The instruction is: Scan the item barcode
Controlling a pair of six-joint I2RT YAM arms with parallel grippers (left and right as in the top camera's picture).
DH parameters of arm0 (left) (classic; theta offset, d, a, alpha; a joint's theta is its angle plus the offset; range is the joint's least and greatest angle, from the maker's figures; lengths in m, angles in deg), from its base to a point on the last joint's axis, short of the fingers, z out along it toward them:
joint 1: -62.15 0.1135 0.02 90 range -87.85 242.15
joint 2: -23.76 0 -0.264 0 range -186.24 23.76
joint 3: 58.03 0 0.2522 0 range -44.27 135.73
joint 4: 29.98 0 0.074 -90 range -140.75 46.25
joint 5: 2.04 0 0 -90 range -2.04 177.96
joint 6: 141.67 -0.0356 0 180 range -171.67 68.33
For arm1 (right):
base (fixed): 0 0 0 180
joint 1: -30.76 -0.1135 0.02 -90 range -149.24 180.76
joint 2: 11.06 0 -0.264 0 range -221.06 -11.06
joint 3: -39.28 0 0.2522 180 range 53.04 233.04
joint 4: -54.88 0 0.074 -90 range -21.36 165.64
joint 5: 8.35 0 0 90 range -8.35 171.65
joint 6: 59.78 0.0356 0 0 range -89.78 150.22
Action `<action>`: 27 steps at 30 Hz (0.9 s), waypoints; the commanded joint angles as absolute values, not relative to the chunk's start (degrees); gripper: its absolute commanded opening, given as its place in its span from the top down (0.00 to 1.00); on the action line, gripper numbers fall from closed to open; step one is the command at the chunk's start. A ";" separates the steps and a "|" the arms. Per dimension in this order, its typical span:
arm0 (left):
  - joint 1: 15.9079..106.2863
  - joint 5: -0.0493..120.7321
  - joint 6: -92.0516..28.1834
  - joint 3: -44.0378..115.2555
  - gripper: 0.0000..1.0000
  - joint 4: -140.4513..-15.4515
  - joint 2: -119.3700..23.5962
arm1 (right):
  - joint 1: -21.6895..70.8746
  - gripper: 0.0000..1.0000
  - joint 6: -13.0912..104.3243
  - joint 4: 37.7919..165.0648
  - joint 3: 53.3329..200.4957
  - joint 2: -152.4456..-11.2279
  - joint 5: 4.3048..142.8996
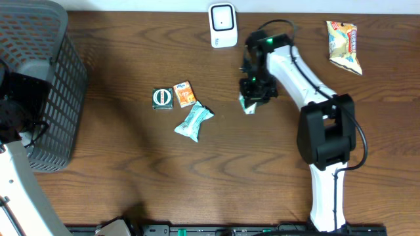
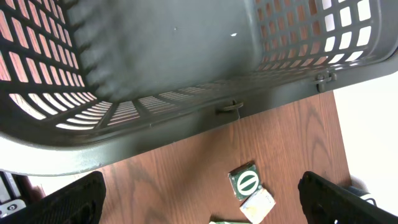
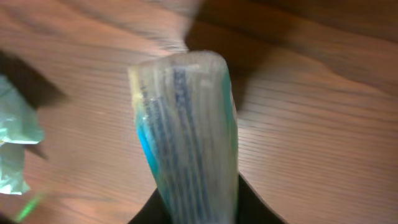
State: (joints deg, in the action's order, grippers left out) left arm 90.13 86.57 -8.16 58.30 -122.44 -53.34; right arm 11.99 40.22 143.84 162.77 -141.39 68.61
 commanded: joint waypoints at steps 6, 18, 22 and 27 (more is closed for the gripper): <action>90.35 86.90 -8.08 58.45 0.03 -122.59 -53.36 | 13.67 0.42 39.39 146.88 162.40 -139.88 70.58; 90.35 86.90 -8.08 58.45 0.02 -122.59 -53.36 | 13.70 0.52 39.52 144.67 162.40 -139.88 77.20; 90.35 86.90 -8.08 58.45 0.02 -122.59 -53.36 | 14.22 0.52 43.58 144.63 162.40 -139.88 86.62; 90.35 86.90 -8.08 58.45 0.02 -122.59 -53.36 | 14.59 0.48 44.11 144.58 162.40 -139.88 87.95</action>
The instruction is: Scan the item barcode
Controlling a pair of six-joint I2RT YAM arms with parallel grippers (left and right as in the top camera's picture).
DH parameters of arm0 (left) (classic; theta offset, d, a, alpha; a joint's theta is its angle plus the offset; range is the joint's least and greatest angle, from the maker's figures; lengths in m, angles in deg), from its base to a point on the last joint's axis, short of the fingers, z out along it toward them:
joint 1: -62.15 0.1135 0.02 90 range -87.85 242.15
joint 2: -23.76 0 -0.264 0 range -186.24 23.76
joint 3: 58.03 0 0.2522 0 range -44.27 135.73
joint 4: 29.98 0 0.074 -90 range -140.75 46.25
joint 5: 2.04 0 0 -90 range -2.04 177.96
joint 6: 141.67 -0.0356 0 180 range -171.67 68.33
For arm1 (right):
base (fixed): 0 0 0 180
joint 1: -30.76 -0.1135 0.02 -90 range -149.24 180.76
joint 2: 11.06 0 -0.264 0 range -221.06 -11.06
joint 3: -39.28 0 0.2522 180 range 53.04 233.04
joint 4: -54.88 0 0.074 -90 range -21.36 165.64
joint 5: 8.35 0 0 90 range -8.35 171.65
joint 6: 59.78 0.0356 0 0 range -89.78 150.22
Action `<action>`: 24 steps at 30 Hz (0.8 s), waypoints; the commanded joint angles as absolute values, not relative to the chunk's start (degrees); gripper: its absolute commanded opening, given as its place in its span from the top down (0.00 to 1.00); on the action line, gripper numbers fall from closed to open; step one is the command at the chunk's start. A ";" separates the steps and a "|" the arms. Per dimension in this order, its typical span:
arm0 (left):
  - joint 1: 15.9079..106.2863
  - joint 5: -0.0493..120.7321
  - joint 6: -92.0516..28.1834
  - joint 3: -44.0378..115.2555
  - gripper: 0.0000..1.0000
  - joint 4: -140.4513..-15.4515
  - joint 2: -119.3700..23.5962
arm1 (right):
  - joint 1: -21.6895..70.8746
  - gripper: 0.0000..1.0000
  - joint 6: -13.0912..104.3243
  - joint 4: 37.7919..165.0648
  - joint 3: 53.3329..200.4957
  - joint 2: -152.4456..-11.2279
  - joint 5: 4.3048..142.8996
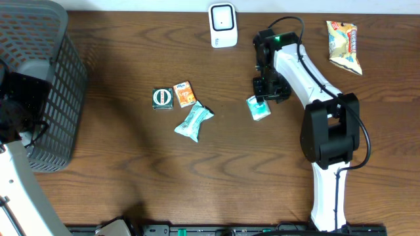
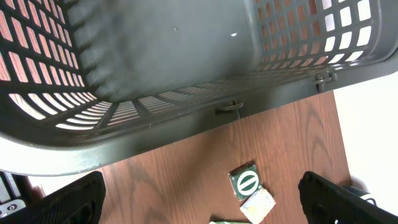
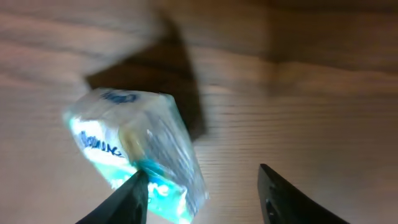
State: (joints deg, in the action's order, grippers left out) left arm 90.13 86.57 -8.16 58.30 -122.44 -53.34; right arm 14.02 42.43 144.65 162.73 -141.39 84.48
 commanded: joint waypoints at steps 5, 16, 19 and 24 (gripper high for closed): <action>90.35 86.90 -8.06 58.45 0.02 -122.59 -53.36 | 14.59 0.46 41.86 144.06 162.40 -139.88 85.04; 90.35 86.90 -8.06 58.45 0.02 -122.59 -53.36 | 18.13 0.19 39.17 141.00 162.40 -140.07 76.30; 90.35 86.90 -8.08 58.45 0.02 -122.59 -53.36 | 19.16 0.22 39.15 141.37 162.40 -140.07 76.35; 90.35 86.90 -8.08 58.45 0.02 -122.59 -53.36 | 19.86 0.18 39.15 141.02 162.40 -140.07 76.52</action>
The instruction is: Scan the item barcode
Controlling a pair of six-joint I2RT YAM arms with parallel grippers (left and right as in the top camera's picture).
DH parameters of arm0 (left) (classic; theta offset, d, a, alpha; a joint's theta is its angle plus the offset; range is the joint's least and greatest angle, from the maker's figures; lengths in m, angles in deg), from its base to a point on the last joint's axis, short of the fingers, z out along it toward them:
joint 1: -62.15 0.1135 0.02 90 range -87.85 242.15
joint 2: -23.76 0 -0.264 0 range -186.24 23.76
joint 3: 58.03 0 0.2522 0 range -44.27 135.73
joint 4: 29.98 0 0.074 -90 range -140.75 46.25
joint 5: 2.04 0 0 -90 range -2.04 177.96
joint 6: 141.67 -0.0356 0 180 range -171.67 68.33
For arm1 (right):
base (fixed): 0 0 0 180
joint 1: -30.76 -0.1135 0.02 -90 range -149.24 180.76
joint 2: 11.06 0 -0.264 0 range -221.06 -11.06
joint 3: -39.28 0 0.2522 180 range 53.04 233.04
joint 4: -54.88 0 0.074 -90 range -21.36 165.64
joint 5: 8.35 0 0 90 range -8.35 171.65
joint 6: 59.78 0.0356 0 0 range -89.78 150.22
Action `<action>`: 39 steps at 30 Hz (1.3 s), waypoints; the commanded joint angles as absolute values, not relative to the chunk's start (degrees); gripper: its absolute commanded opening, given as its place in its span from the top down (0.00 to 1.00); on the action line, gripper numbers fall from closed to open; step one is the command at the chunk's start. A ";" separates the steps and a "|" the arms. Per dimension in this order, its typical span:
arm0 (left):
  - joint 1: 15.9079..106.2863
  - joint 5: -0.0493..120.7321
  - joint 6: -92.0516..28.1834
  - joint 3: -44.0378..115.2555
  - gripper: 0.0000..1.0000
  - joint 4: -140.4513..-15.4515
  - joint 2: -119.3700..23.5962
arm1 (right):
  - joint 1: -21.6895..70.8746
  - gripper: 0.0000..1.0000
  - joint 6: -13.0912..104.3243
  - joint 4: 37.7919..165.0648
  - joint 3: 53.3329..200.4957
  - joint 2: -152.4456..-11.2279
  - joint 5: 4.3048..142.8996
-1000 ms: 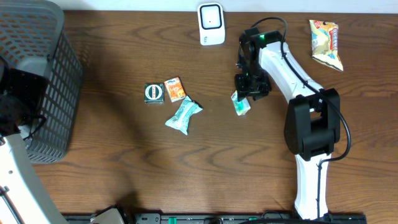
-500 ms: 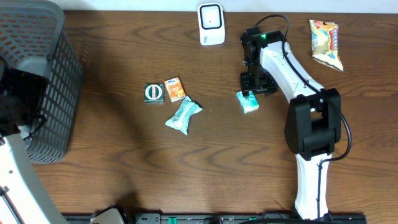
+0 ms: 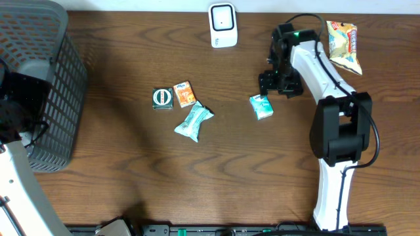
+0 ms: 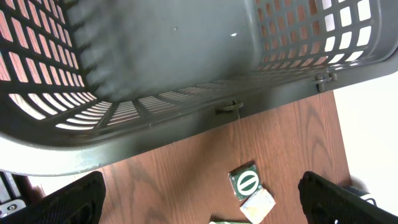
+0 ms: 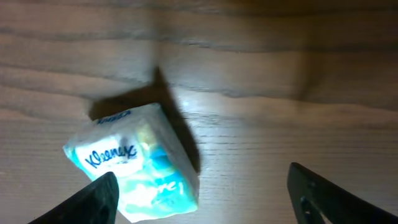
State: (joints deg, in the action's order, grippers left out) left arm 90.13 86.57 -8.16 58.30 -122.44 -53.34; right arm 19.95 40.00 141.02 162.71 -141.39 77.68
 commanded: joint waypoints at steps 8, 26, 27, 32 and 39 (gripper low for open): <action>90.35 86.90 -8.08 58.45 0.02 -122.59 -53.36 | 19.42 0.26 33.75 138.99 160.91 -141.10 71.49; 90.35 86.90 -8.06 58.45 0.02 -122.59 -53.36 | 22.94 0.57 27.78 134.42 153.72 -141.47 60.28; 90.35 86.90 -8.08 58.45 0.02 -122.59 -53.36 | 23.20 0.58 27.78 134.09 153.15 -141.47 60.28; 90.35 86.90 -8.08 58.45 0.02 -122.59 -53.36 | 23.97 0.68 27.78 131.49 149.63 -141.47 60.26; 90.35 86.90 -8.06 58.45 0.02 -122.59 -53.36 | 24.01 0.89 27.78 129.35 145.57 -141.47 60.26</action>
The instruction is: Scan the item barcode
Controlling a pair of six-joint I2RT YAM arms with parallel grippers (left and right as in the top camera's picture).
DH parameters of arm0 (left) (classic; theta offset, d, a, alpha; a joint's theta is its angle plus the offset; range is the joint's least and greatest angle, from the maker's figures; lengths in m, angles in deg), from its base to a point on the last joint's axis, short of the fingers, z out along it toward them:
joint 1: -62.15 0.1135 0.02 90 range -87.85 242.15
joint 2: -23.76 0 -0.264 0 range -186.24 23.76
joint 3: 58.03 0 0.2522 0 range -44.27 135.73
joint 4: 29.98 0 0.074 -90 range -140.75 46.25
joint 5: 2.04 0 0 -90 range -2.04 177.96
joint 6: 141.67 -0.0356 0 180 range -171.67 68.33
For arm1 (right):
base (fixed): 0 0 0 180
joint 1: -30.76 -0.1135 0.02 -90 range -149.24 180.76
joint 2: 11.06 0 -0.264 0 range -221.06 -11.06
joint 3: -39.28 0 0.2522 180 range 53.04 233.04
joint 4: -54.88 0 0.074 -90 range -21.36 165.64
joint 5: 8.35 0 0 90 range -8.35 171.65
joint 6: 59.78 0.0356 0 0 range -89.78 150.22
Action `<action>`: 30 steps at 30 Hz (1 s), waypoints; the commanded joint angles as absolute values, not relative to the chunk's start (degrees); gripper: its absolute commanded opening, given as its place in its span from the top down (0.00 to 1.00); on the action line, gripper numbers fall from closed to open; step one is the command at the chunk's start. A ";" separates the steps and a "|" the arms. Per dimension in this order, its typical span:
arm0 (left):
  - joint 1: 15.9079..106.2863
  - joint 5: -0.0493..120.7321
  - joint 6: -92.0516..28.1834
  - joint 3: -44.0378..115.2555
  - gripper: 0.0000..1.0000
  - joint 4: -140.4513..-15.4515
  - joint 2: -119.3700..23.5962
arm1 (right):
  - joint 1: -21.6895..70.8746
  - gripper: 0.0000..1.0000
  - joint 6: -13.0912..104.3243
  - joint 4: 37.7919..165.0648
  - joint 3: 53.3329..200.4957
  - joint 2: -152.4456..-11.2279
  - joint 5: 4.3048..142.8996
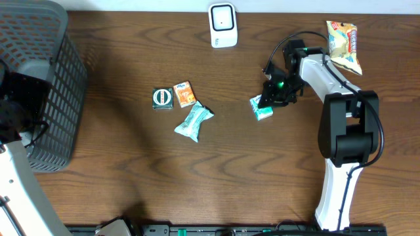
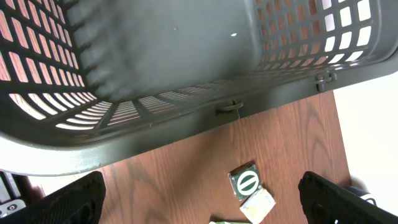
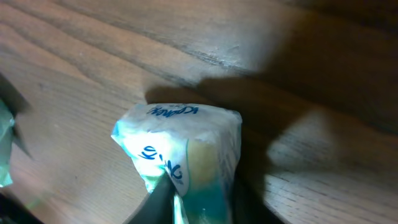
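A small white and teal Kleenex tissue pack (image 1: 262, 109) lies on the wooden table, right of centre. My right gripper (image 1: 270, 98) is down on its right end. In the right wrist view the pack (image 3: 180, 140) sits between the dark fingers, and the right gripper (image 3: 202, 199) is shut on it. The white scanner (image 1: 223, 25) stands at the table's back edge, up and left of the pack. My left gripper (image 2: 199, 199) hangs wide open beside the basket, nothing between its fingers (image 2: 68, 202).
A dark mesh basket (image 1: 39, 85) fills the far left. Left of centre lie a green round-logo packet (image 1: 162, 98), an orange packet (image 1: 184, 94) and a teal wrapper (image 1: 194, 121). A snack bag (image 1: 344, 43) lies at the back right.
My right gripper was open a little up and right of the tissue pack. It has come down onto the pack and shut on it. The left arm has not moved.
At first my right gripper held the tissue pack upright below the scanner. Then the pack lay on the table with the gripper open over it. After that the open gripper stood farther right, and now it grips the pack again.
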State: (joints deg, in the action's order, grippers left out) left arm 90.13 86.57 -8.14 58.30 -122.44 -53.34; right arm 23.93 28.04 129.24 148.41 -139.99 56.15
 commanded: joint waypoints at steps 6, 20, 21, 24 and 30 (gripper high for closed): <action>90.35 86.90 -8.06 58.45 0.02 -122.59 -53.36 | 24.10 0.99 27.80 129.61 145.68 -141.04 56.96; 90.35 86.90 -8.06 58.45 0.03 -122.59 -53.36 | 24.14 0.99 24.22 130.22 146.05 -134.76 45.35; 90.35 86.90 -8.08 58.45 0.03 -122.59 -53.36 | 24.14 0.99 23.83 130.38 146.05 -134.52 44.32; 90.35 86.90 -8.06 58.45 0.02 -122.59 -53.36 | 24.14 0.99 23.67 130.79 146.05 -134.39 43.30; 90.35 86.90 -8.08 58.45 0.03 -122.59 -53.36 | 24.14 0.99 19.74 132.13 146.05 -134.39 37.16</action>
